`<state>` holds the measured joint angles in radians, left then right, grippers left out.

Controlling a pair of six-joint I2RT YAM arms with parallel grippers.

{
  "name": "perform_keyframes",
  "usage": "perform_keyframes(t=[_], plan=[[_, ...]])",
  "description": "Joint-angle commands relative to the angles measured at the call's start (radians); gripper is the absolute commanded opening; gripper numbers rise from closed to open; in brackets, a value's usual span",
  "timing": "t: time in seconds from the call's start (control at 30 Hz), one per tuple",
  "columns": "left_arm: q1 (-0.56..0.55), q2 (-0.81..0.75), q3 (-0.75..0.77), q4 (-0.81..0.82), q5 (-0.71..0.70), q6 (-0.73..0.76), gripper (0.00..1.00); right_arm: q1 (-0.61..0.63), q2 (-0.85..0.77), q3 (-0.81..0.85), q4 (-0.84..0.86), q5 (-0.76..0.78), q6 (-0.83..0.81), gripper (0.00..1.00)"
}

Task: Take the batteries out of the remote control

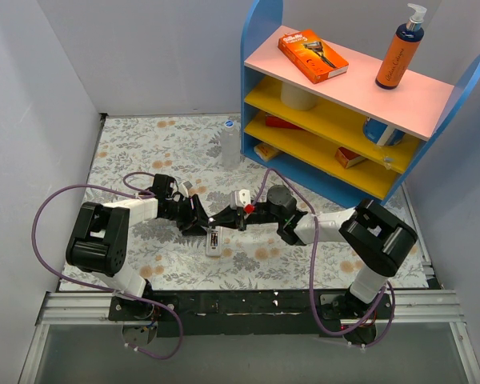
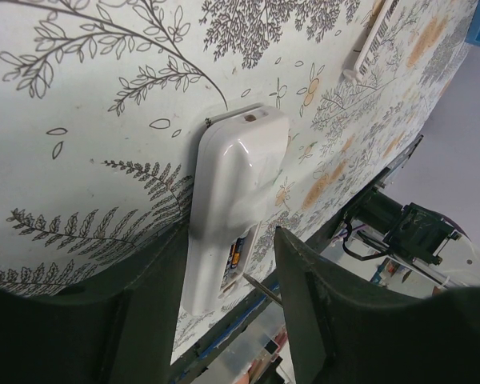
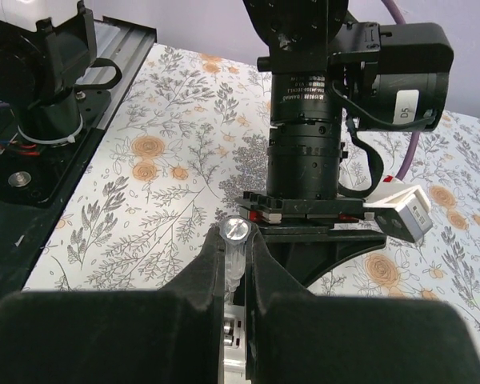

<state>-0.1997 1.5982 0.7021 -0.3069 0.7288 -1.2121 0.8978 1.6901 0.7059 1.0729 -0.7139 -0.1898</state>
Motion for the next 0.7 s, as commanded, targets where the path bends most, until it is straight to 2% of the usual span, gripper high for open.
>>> perform_keyframes(t=[0.0, 0.67], plan=[[0.003, -0.02, 0.008, -0.005, 0.003, 0.006, 0.47, 0.001, -0.05, 0.001, 0.033, -0.001, 0.016, 0.01], [0.003, -0.018, 0.011, -0.006, 0.003, 0.008, 0.47, 0.001, -0.06, -0.026, -0.016, -0.005, -0.002, 0.01]])
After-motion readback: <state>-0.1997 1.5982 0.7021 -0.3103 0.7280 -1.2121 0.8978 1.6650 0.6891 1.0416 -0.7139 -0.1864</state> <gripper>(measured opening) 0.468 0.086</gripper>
